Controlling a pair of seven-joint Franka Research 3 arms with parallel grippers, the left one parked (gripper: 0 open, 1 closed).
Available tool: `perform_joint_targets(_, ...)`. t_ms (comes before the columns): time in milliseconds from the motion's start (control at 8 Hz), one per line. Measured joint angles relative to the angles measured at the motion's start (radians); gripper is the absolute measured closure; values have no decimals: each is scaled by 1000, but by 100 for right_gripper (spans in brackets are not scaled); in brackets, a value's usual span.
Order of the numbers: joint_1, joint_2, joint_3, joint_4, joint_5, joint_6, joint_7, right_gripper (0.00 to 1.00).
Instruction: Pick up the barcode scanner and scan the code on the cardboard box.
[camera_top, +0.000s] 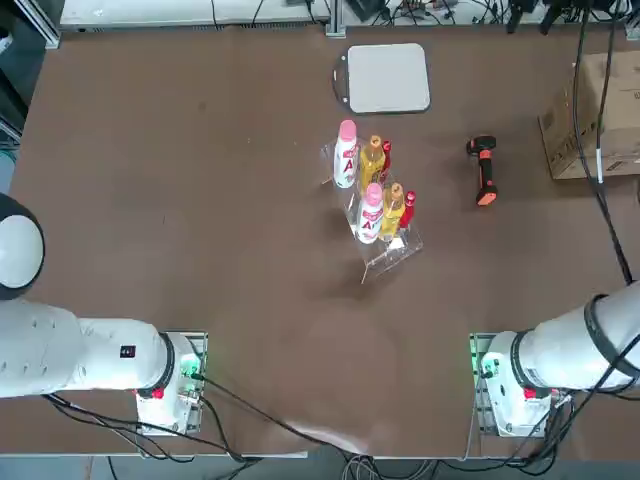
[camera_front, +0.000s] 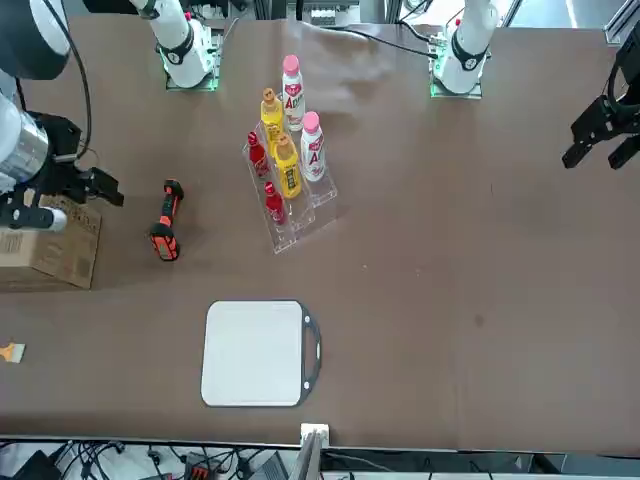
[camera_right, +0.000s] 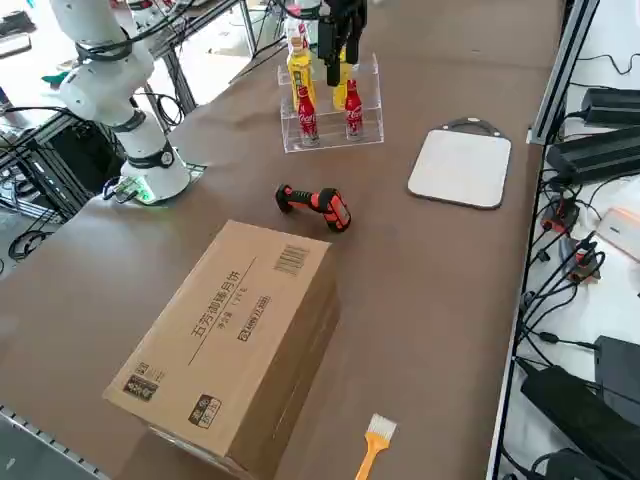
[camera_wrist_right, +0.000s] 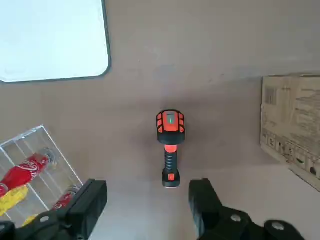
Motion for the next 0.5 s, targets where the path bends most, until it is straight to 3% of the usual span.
perform_joint_targets(125, -2, -16, 0, -92, 0, 107, 2, 0)
perform_joint_targets(500, -25, -109, -2, -586, -1, 633, 3, 0)
